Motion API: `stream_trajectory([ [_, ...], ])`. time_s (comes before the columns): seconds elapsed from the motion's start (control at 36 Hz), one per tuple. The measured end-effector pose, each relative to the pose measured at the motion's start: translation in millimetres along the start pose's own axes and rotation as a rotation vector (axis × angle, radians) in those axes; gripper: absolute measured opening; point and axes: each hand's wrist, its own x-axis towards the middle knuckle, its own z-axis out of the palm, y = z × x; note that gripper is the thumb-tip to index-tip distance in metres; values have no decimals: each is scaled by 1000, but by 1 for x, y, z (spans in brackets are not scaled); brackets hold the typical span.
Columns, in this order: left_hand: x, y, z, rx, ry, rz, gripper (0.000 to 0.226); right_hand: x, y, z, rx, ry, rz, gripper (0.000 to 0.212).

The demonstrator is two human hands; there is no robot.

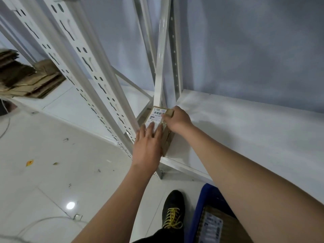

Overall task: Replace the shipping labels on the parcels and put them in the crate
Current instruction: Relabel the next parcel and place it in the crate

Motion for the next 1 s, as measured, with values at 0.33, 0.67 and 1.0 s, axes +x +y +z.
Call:
stream_trajectory([
  [0.33,-5,-1,-14,-122,82,6,79,-20,-2,-19,521,83,123,27],
  [0.67,-23,62,-76,-454,228,112,41,-94,26,-101,693,287,106,24],
  [1.0,-79,210,-115,-1137,-92,56,59,-263,108,-239,749,441,119,24],
])
